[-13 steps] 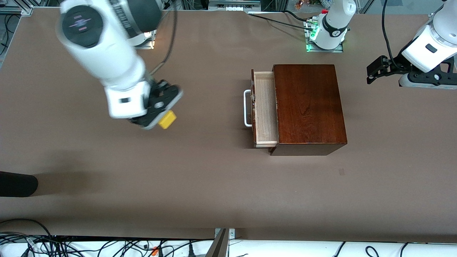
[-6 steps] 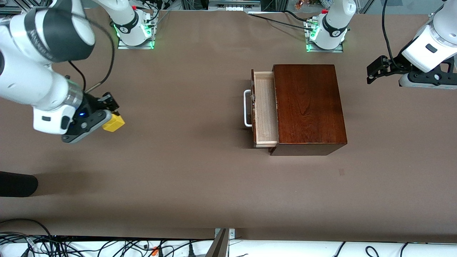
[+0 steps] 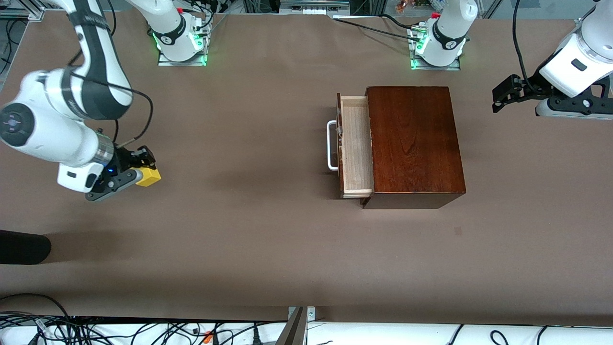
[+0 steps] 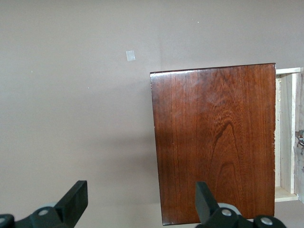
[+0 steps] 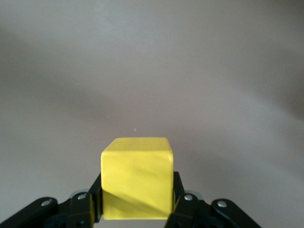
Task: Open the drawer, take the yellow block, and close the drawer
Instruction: 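Lower the yellow cube onto the table and open the right gripper, then return the right gripper to rest while the left gripper reaches the drawer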
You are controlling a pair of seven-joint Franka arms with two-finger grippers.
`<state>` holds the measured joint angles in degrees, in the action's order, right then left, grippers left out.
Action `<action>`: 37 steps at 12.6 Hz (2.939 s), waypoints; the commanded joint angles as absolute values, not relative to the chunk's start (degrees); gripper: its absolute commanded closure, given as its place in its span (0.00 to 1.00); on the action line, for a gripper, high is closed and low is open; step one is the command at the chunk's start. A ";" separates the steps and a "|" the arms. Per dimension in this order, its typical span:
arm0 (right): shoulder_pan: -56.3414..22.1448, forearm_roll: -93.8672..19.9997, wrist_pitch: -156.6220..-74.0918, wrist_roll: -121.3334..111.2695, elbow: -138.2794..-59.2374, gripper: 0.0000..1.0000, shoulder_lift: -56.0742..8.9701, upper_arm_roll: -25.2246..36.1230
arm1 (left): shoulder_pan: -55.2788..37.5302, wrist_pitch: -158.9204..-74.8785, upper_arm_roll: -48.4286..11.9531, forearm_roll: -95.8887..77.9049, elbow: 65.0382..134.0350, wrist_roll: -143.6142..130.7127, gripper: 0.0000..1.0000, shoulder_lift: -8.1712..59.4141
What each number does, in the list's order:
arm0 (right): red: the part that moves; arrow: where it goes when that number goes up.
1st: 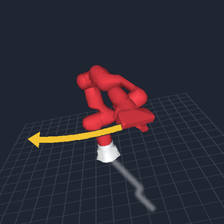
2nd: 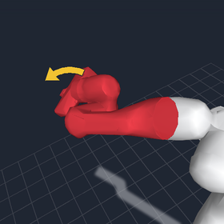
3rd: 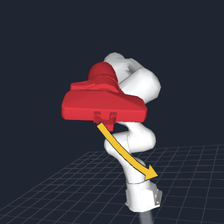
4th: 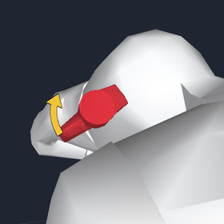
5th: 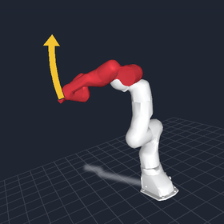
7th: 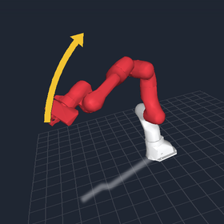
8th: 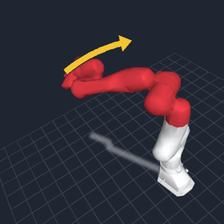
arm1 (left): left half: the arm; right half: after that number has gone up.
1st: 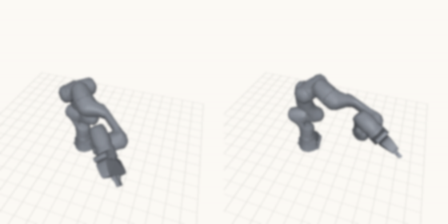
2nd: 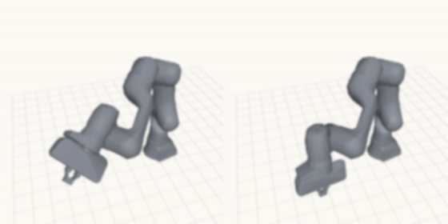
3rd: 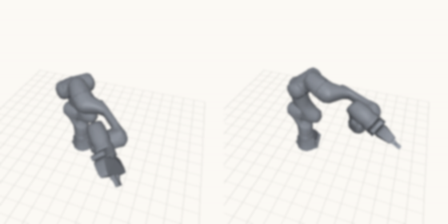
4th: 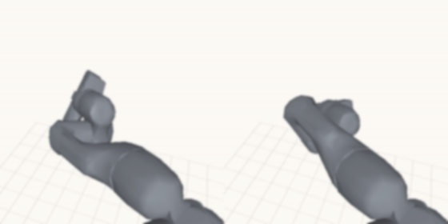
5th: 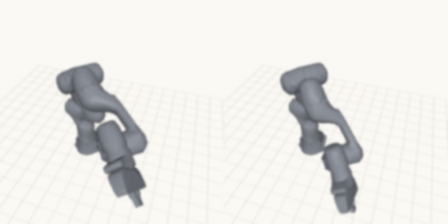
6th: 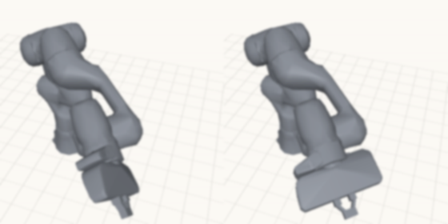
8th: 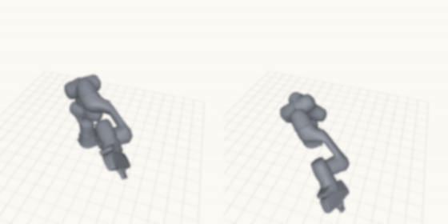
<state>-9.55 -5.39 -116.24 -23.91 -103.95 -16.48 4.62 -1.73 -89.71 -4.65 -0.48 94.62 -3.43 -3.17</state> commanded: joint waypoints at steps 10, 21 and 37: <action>-8.96 -5.19 -133.05 2.45 -110.30 1.00 -28.12 3.25 | -1.49 -88.42 -4.48 -1.58 93.34 -2.81 0.00 -2.99; -9.23 -4.39 -139.31 0.88 -113.91 0.00 -26.30 3.16 | -8.15 -78.57 -6.06 -5.36 91.94 3.65 0.00 1.83; -9.14 -1.41 -92.56 -0.44 -90.79 0.00 -4.48 3.86 | -33.48 -116.35 -6.59 -11.25 83.67 52.70 0.00 32.15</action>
<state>-9.46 -2.26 -95.71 0.13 -93.30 -3.40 3.77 -32.16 -114.53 -7.51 -10.13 85.95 46.42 28.71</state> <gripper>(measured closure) 0.000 0.000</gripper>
